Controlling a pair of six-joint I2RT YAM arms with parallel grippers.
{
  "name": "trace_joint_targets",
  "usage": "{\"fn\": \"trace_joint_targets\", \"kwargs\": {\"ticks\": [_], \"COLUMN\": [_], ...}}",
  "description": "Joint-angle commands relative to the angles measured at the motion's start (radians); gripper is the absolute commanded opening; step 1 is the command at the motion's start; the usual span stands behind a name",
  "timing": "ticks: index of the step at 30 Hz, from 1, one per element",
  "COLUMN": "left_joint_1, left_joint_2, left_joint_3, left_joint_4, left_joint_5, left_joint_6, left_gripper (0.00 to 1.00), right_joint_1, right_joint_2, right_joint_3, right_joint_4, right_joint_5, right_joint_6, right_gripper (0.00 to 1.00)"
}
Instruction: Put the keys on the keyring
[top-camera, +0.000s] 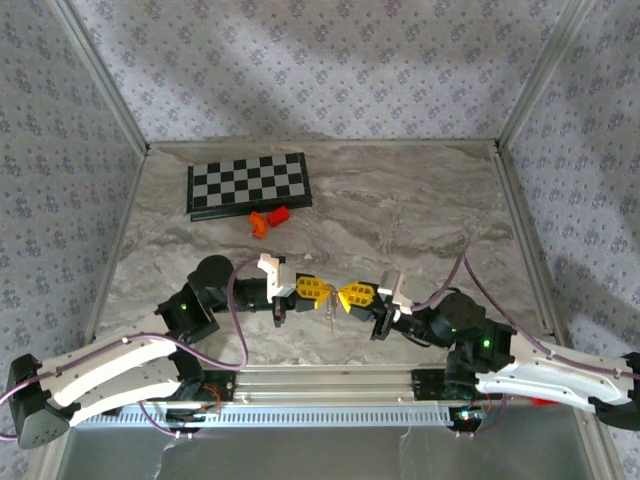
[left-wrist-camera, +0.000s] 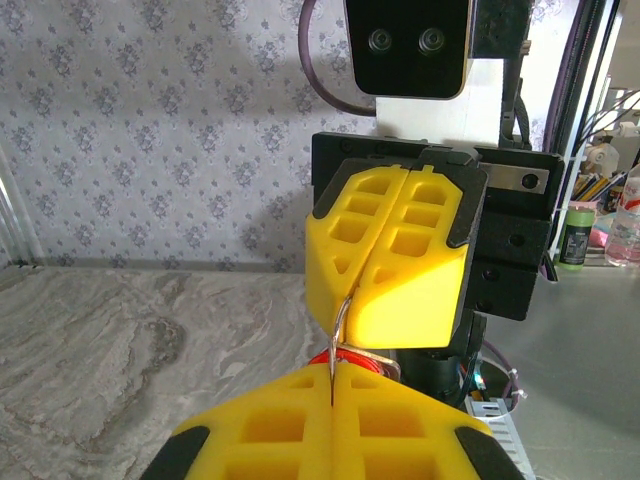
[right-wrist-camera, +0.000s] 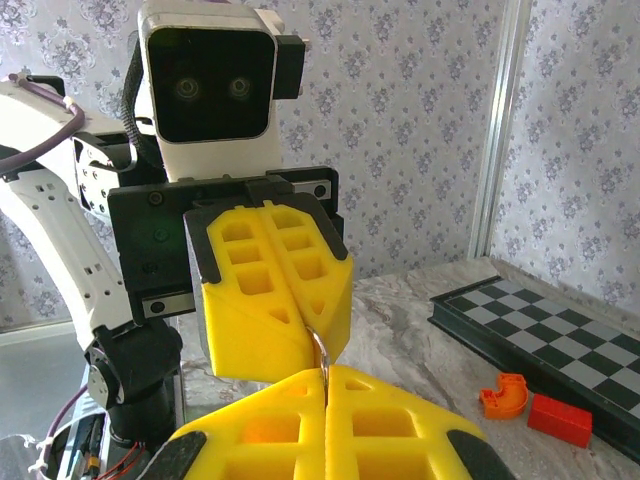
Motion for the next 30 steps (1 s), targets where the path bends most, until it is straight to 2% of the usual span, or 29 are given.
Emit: {"fn": "trace_joint_targets", "kwargs": {"ticks": [1,30], "left_joint_1": [0.004,0.004], "left_joint_2": [-0.016,-0.015], "left_joint_3": [0.032,0.035], "left_joint_4": [0.03,0.023], "left_joint_5": [0.031,0.03], "left_joint_6": [-0.003,-0.003], "left_gripper": [0.0,0.0], "right_joint_1": [-0.003,-0.002], "right_joint_2": [-0.022,-0.049], "right_joint_3": [-0.01,-0.027], "right_joint_4": [0.017,0.04], "right_joint_5": [0.004,-0.013], "right_joint_6": [-0.019,-0.015], "right_gripper": [0.0,0.0]}}
